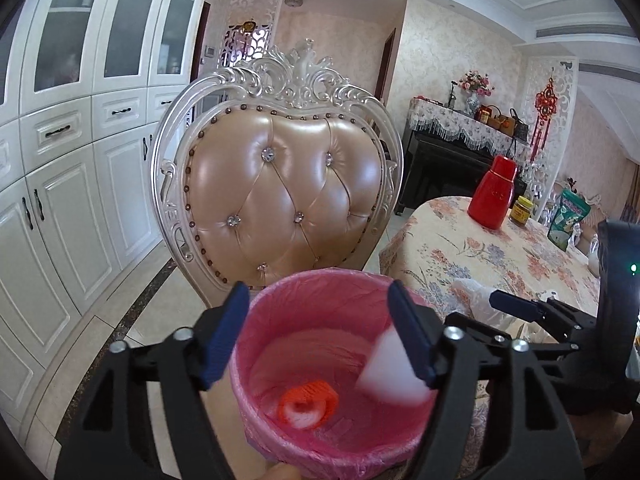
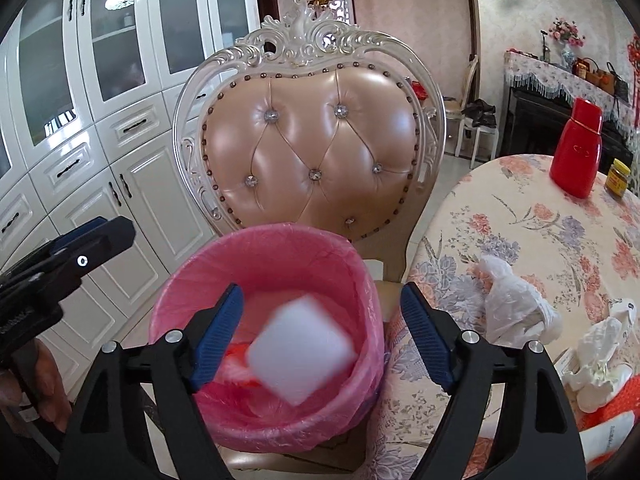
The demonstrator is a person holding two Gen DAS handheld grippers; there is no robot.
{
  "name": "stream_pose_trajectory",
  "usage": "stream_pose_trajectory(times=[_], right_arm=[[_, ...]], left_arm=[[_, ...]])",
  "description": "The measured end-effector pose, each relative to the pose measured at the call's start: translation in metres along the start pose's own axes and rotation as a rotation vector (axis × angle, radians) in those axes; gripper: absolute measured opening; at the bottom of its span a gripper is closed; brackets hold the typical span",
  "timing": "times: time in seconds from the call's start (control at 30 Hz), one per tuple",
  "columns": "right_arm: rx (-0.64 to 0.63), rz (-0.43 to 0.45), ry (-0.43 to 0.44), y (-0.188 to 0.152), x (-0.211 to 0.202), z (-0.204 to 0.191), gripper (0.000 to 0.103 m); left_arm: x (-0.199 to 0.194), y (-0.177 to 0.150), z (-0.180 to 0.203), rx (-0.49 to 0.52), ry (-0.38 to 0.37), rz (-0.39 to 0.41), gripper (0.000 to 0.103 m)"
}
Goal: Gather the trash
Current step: 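Carry both items to the pink wastebasket and open both tools to drop them, then move both tools back over the table toward the remaining trash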
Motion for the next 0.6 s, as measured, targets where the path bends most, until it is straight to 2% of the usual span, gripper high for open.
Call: stream_pose_trajectory(times=[0.07,0.23,0.6], right_arm=[[0.002,0.002,-0.006,-0.001,-0.002,0.003,0.077],[0.020,0.019,-0.023,-0.004,-0.015,0.011,0.077],[0.074,0.085,-0.109,-0.023,-0.076,0.048,0.081]], left_arm=[[-0.001,0.000,0.000,-0.003,-0.003,0.004,0.081],[-0.005,0.000,0.007,0.001,-0.012,0.011,0.089],[-0.016,-0.006,0.050,0.039,-0.079,0.013,0.093]])
Point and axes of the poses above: each gripper's, at about its wrist camera, not at the fingertips, and x roughly the way its jaws point, z to its right, y to its top, the point moved 2 cm from there along x, roughly the way its jaws point, and after that the axes turned 13 degrees about y, right-handed, at the moved point
